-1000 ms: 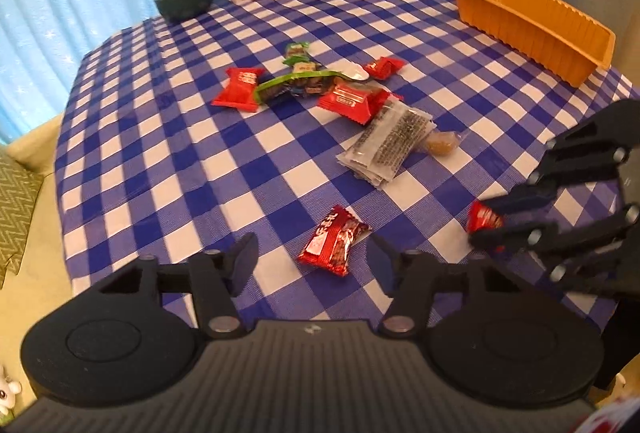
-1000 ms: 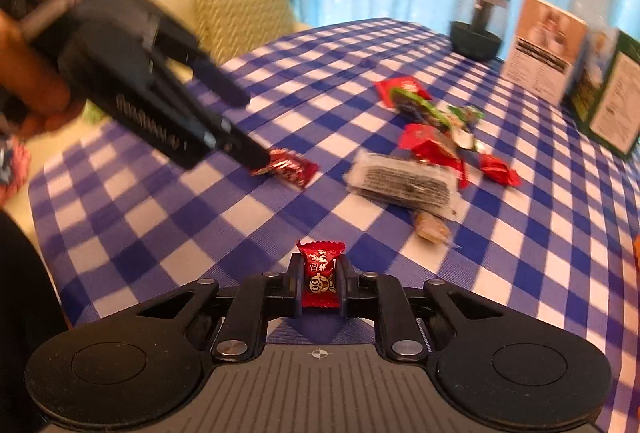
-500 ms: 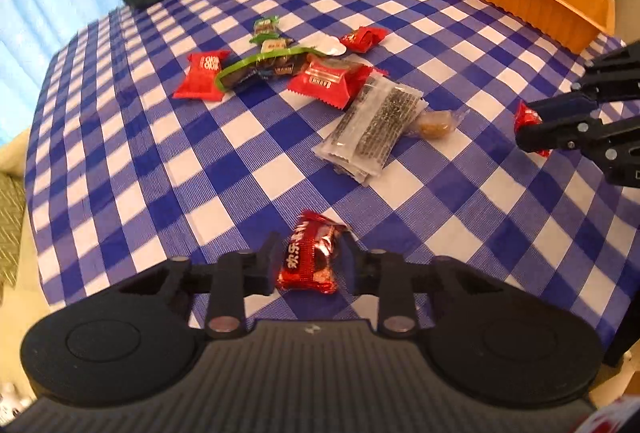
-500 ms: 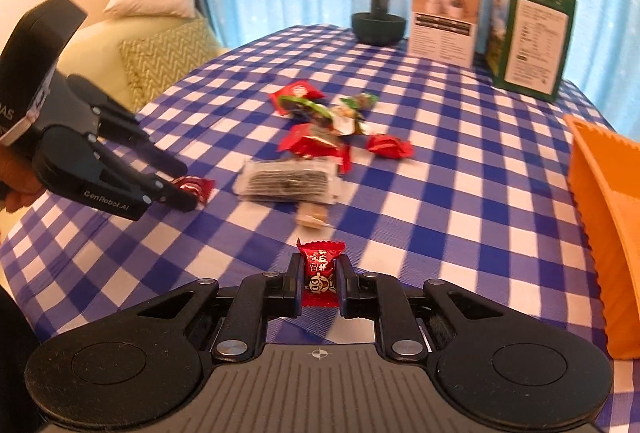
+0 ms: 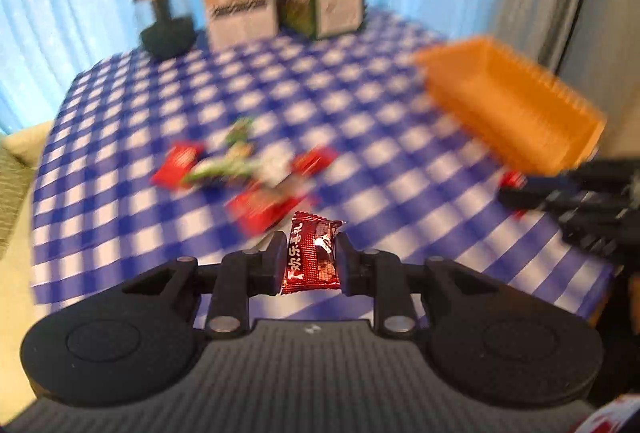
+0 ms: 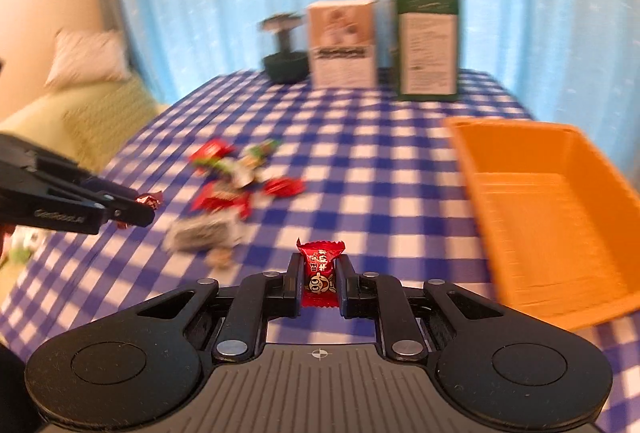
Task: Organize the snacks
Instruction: 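Carry both red candies to the orange tray and open both grippers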
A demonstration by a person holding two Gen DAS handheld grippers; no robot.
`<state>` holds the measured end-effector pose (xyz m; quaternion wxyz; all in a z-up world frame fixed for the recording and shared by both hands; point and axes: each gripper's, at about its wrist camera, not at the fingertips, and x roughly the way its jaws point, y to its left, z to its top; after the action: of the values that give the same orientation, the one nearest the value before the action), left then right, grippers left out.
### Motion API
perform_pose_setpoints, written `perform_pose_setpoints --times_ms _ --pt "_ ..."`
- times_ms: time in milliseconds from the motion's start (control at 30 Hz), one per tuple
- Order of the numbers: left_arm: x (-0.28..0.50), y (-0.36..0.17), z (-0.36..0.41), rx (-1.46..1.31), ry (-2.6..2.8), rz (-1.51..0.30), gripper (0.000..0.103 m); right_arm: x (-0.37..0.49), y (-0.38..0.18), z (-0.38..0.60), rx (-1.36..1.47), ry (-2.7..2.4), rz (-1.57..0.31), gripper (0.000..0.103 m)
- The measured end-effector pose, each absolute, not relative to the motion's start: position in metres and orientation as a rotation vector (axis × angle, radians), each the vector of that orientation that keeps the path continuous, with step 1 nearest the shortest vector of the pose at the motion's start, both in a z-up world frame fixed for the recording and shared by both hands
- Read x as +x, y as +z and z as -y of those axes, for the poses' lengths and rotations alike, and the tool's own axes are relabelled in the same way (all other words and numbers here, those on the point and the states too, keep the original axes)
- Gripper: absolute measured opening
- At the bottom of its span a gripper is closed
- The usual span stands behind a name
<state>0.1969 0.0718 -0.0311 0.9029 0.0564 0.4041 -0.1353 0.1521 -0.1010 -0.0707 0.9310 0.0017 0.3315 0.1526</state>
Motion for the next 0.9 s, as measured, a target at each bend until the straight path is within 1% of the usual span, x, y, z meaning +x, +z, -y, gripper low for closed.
perform_pose_setpoints --times_ms 233,367,600,900 --pt "0.215 0.012 0.025 0.070 -0.387 -0.720 0.023 0.155 -0.026 0.176 0.028 0.192 -0.623 0.017" --pt "0.229 0.020 0.071 0.065 -0.444 -0.684 0.023 0.160 -0.012 0.214 0.020 0.136 -0.603 0.017" --pt "0.261 -0.004 0.126 0.055 -0.468 -0.741 0.023 0.180 -0.024 0.268 0.058 0.079 -0.644 0.017" --pt "0.274 -0.035 0.163 0.078 -0.497 -0.802 0.023 0.198 -0.053 0.305 0.130 0.051 -0.711 0.017"
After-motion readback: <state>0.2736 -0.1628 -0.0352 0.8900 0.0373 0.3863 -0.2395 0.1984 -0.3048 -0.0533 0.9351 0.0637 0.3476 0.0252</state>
